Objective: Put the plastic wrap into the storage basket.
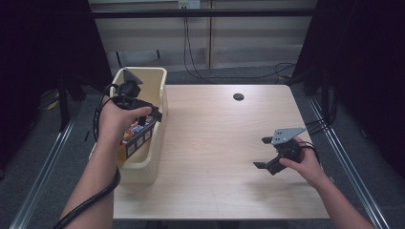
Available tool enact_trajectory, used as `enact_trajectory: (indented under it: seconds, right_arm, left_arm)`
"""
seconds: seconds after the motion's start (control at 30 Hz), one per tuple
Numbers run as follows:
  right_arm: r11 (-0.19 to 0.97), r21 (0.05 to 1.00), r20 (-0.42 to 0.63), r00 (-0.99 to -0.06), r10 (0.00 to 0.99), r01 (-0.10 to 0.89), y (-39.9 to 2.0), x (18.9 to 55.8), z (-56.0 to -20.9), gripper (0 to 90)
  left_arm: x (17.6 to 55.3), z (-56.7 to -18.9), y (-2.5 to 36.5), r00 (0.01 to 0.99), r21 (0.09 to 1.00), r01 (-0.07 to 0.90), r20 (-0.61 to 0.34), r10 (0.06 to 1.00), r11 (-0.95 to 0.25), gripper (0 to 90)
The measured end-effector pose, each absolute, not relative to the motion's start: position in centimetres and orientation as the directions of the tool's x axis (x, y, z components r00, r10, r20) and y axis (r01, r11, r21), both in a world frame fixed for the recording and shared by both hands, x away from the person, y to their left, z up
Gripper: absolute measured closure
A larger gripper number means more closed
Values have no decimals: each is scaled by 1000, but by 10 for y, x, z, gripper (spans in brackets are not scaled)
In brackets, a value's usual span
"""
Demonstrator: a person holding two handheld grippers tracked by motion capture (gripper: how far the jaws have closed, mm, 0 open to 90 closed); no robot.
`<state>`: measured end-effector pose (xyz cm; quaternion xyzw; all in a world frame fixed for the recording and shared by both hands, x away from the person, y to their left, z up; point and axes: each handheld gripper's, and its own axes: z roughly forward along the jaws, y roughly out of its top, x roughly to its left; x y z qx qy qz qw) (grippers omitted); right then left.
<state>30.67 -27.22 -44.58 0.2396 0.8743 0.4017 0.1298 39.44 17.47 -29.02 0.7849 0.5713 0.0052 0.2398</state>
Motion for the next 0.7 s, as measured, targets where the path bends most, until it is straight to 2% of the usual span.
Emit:
enact_trajectory:
  seconds: [0.7]
  right_arm:
    - [566, 762, -35, -852, 522, 315, -271, 305, -447, 26]
  left_arm:
    - [394, -300, 132, 463, 433, 842, -275, 843, -321, 64]
